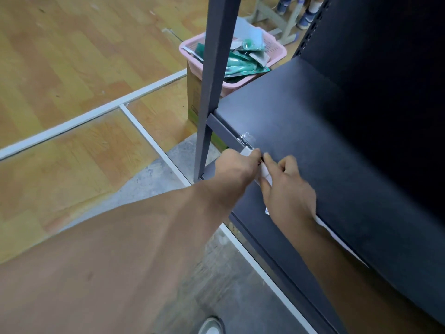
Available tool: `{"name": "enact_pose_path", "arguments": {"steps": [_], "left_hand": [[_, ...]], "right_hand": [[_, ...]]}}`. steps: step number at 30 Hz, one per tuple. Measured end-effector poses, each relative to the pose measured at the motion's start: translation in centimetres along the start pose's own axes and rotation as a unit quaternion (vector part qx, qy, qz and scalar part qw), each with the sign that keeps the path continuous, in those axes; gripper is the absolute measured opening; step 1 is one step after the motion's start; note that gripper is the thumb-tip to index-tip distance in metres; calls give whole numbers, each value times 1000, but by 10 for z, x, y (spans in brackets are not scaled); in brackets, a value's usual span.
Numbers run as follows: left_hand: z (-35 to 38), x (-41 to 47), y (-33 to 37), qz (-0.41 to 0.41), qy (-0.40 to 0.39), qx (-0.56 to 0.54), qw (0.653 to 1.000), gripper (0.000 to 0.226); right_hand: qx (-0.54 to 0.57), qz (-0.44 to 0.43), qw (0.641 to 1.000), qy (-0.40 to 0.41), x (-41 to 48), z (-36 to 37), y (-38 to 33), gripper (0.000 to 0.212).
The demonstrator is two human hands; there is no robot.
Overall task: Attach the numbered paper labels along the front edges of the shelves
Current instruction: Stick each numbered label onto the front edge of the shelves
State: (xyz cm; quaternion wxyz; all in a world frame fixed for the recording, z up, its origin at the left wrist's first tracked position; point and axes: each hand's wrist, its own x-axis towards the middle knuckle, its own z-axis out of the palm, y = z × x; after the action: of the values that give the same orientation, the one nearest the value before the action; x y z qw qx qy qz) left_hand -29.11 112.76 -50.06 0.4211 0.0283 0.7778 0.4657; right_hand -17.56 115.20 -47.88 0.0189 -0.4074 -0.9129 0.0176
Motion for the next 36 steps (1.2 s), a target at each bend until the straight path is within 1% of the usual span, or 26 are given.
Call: {"name": "enact_pose_path", "arguments": {"steps": [3, 5, 7, 8, 9, 10, 11, 12, 13, 14, 15, 16, 18, 19, 20, 21, 22, 24, 26, 29, 30, 32, 34, 35, 36], "left_hand": [[-1, 1, -3, 30, 7, 14, 999, 48], [-2, 4, -6, 49, 15, 15, 999, 47], [0, 6, -10, 62, 23, 16, 998, 49], [1, 5, -13, 67, 32, 17, 997, 56], [4, 3, -16, 74, 43, 26, 996, 68], [7, -3, -21, 81, 50, 39, 995, 79], [10, -13, -28, 91, 55, 59, 993, 82], [14, -28, -38, 112, 52, 91, 988, 73], [17, -47, -49, 151, 41, 138, 978, 56], [24, -64, -62, 205, 23, 190, 960, 41], [33, -81, -75, 279, 9, 245, 928, 33], [43, -95, -84, 379, 13, 296, 877, 29], [67, -103, -92, 577, 52, 351, 736, 22], [82, -103, -93, 644, 60, 359, 673, 20], [98, -104, -92, 681, 61, 367, 630, 17], [113, -106, -90, 704, 76, 363, 605, 16], [125, -109, -91, 714, 98, 349, 600, 16], [144, -122, -96, 723, 132, 308, 604, 15], [159, -134, -106, 729, 144, 289, 603, 16], [184, -147, -126, 744, 119, 282, 594, 24], [193, -155, -133, 745, 96, 290, 593, 31], [208, -172, -140, 739, 43, 323, 590, 54], [226, -199, -147, 743, -11, 341, 576, 79], [234, -215, -153, 745, -27, 336, 576, 86], [241, -228, -159, 747, -34, 317, 583, 88]], "right_hand": [[56, 42, 997, 11, -7, 3, 5, 50], [79, 65, 993, 52, -23, 7, 14, 41], [84, 58, 990, 98, -39, 13, 26, 28], [87, 53, 988, 120, -45, 14, 32, 22], [88, 54, 985, 140, -49, 14, 39, 17], [89, 63, 982, 154, -51, 11, 47, 15], [89, 75, 980, 161, -51, 7, 55, 18], [81, 88, 979, 163, -52, 1, 64, 23], [66, 95, 980, 159, -54, -3, 73, 26], [53, 97, 982, 157, -56, -7, 81, 27], [44, 97, 982, 157, -60, -9, 90, 27], [39, 99, 981, 161, -65, -10, 98, 27], [36, 109, 977, 181, -76, -8, 111, 31], [38, 120, 972, 198, -83, -7, 119, 34], [41, 137, 965, 218, -91, -5, 127, 34], [44, 159, 958, 237, -100, -2, 136, 29], [49, 181, 949, 255, -110, 1, 146, 21], [70, 208, 925, 310, -132, 7, 165, 7], [115, 215, 898, 367, -156, 14, 179, 3], [199, 212, 857, 425, -196, 28, 200, 5], [229, 208, 845, 436, -210, 31, 205, 9], [292, 196, 820, 452, -232, 26, 209, 16], [312, 203, 802, 467, -257, 13, 222, 21], [313, 216, 799, 466, -271, 5, 230, 21], [321, 226, 797, 458, -284, -3, 238, 21]]}}
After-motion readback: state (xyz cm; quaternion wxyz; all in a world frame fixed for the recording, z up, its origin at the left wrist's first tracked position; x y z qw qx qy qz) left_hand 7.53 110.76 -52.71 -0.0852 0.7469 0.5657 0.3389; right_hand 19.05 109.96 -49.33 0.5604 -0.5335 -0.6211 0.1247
